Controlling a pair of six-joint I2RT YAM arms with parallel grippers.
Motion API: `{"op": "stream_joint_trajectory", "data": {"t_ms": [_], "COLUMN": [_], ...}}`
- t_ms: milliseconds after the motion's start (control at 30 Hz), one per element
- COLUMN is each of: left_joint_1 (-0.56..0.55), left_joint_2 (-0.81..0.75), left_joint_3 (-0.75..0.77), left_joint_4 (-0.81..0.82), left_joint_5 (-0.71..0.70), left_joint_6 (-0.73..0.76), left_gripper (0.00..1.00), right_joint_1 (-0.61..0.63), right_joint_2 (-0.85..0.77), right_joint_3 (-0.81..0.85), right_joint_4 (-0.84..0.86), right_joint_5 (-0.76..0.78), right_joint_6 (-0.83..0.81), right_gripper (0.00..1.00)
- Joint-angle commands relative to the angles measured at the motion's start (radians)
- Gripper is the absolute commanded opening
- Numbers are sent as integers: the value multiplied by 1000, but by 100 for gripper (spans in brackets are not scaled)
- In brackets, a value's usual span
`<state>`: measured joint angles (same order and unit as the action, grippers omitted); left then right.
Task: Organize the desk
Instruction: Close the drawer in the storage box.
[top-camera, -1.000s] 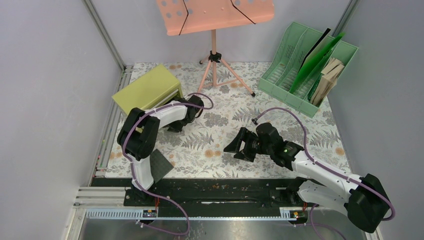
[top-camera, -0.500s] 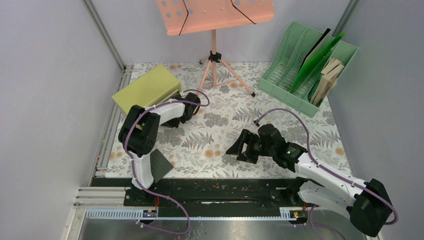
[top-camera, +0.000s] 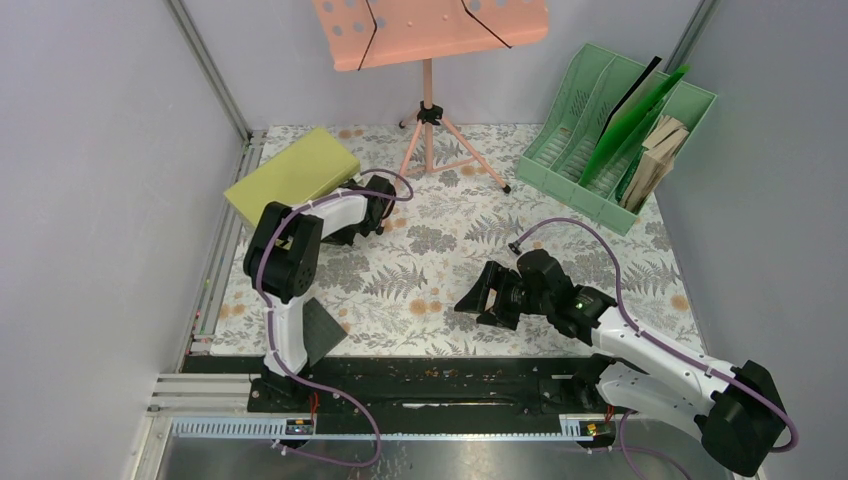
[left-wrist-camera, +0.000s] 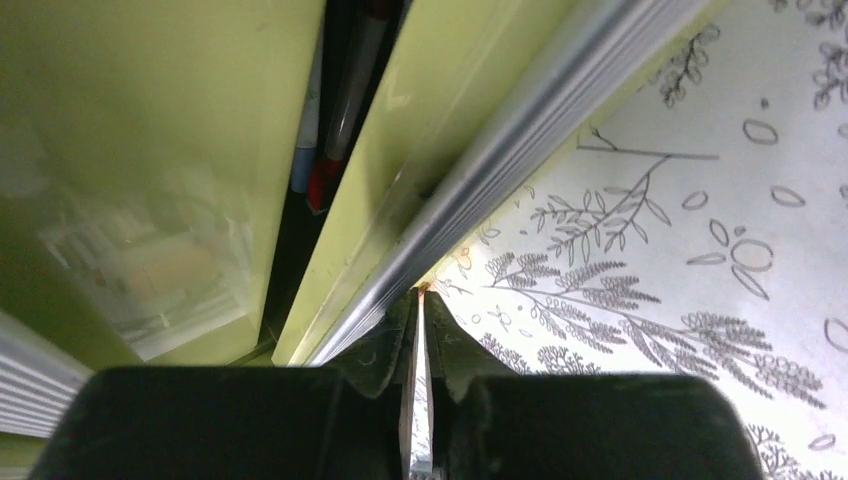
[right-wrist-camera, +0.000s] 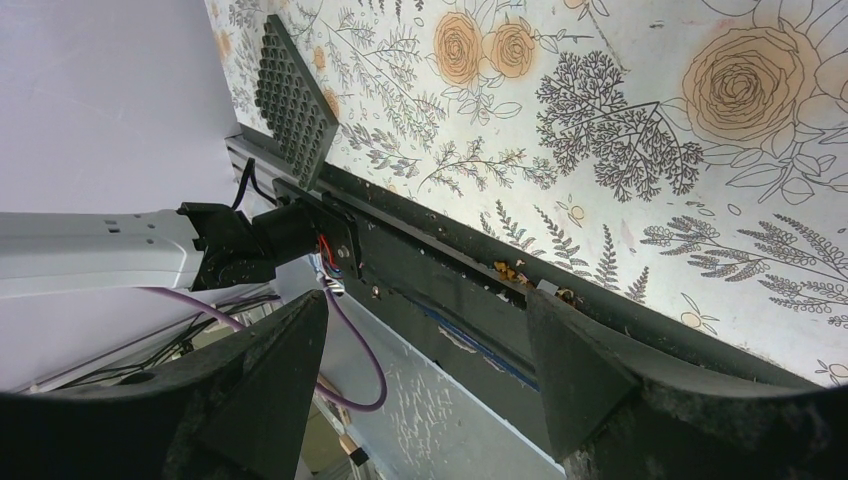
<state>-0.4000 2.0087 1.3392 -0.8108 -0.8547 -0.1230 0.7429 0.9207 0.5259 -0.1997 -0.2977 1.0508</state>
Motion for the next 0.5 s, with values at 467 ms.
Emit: {"op": "stream_joint_trajectory", "data": {"t_ms": [467], "left_joint_1": [48], "left_joint_2": [18], "left_joint_3": [-3], "left_joint_4": [143], "left_joint_5": [-250], "left_joint_6": [-6], "left_gripper": [0], "right_joint_1": [6], "right_joint_2": [-4], "right_joint_3": [18], "right_joint_4": [-1], "right_joint_5": [10], "right_joint_6": [-18], "right_gripper": [80]}}
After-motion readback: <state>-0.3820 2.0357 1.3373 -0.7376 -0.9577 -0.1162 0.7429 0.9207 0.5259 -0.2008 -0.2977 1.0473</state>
